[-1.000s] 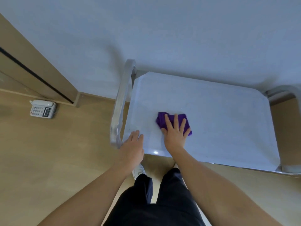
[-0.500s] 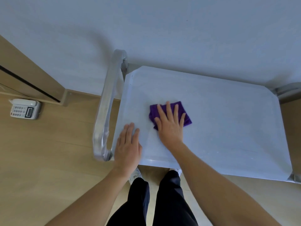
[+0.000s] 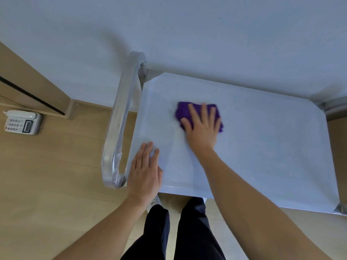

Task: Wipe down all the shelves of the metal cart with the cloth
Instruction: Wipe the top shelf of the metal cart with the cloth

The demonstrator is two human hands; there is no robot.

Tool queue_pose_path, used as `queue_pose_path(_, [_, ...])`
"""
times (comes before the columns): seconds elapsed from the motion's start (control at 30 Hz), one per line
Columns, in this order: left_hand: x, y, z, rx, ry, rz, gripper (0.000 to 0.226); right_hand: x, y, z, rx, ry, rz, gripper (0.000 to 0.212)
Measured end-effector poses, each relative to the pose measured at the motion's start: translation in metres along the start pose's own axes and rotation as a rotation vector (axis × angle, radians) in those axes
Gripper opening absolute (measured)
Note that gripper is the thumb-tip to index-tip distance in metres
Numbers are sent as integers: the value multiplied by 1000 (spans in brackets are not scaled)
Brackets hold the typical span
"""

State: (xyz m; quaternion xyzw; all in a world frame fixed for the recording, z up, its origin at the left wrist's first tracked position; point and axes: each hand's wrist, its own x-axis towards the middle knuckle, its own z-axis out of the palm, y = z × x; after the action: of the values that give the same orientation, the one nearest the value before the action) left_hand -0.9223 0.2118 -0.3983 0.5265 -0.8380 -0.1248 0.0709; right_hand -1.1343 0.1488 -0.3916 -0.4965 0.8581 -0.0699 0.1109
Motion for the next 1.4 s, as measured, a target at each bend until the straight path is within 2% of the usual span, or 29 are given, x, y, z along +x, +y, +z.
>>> queue_pose_path(0.07, [0, 2, 0, -2, -1, -5, 47, 7, 6, -6, 27, -27, 197, 58])
queue_pose_path(0.1, [0, 2, 1, -1, -2, -8, 48, 8, -3, -6, 41, -37, 234, 58])
queue_pose_path(0.17, [0, 2, 1, 3, -8, -11, 48, 3, -35, 0, 55, -59, 156, 59])
queue_pose_path(0.27, [-1, 1, 1, 12, -20, -17, 47, -11, -70, 14, -13, -122, -236, 58])
queue_pose_path(0.33, [-2, 0, 0, 24, -33, -21, 48, -6, -70, 15, -55, -124, -354, 55])
queue_pose_path(0.43, [0, 1, -1, 27, -50, -20, 50, 22, -67, 11, -67, -106, -344, 53])
queue_pose_path(0.57, [-1, 3, 1, 14, -50, -4, 51, 76, -85, 7, -14, -111, -230, 52])
queue_pose_path(0.77, [3, -2, 2, 4, -32, -6, 50, 114, -113, 10, -29, -106, -220, 51])
queue_pose_path(1.13, [-4, 6, -8, -104, -123, -53, 47, 15, -75, 2, -107, -194, -432, 52])
queue_pose_path(1.4, [-30, 7, -45, -36, -306, -4, 55, -62, -58, -1, -161, -247, -428, 52])
